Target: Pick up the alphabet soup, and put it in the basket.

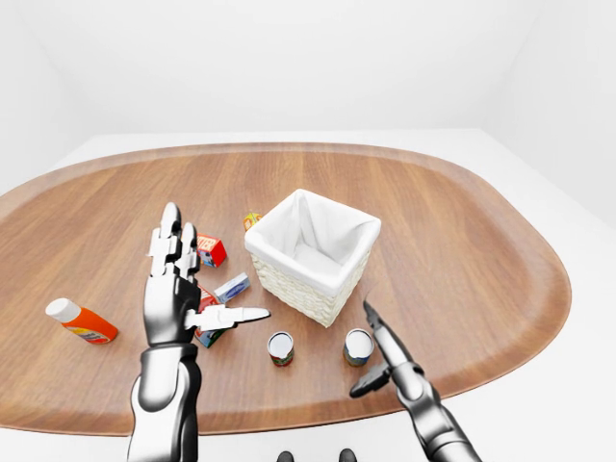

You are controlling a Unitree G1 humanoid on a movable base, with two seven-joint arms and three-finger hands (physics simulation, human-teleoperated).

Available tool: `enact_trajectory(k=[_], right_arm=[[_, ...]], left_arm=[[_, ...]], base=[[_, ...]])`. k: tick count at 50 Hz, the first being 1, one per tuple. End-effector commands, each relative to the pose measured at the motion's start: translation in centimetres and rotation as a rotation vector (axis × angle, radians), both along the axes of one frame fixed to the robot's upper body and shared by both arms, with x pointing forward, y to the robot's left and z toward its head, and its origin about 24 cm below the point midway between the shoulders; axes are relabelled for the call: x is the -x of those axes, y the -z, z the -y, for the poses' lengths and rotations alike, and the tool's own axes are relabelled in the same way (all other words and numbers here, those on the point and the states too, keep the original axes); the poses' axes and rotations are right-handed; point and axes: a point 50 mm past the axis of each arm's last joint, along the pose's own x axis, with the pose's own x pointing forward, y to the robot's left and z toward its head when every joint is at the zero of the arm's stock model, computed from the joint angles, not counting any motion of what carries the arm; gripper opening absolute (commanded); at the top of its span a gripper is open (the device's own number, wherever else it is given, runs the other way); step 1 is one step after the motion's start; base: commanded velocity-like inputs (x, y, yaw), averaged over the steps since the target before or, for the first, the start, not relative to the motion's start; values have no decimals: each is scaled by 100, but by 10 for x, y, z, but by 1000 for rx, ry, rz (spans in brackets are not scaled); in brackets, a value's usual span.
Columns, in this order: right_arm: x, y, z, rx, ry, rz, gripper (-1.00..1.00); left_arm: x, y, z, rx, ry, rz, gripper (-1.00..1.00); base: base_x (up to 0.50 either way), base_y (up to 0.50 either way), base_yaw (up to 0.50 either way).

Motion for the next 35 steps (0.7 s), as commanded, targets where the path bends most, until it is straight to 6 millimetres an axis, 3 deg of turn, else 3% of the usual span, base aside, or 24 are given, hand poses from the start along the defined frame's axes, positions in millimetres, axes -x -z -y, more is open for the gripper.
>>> enact_trajectory(k=[1, 5, 6, 7, 8, 35], right_arm=[[1, 2, -1, -1, -7, -13, 100], [1, 2, -1, -1, -8, -16, 100], [1, 2, 0, -2, -7, -14, 53], [2, 2, 0, -3, -6, -14, -7], [2, 2, 0, -2, -6, -13, -100], [2, 0, 0, -7, -4, -5, -100]], left_arm=[[0, 1, 0, -2, 1, -4, 100], [0, 1, 0, -2, 1, -3, 100], [0, 0, 0, -2, 1, -1, 100], [0, 0, 0, -3, 2, -1, 100], [0, 1, 0, -3, 2, -3, 100], [-1, 3, 1, -1, 5, -15, 100]], base=[[0, 0, 0], [0, 0, 0], [0, 0, 0], [0, 0, 0], [0, 0, 0], [0, 0, 0]])
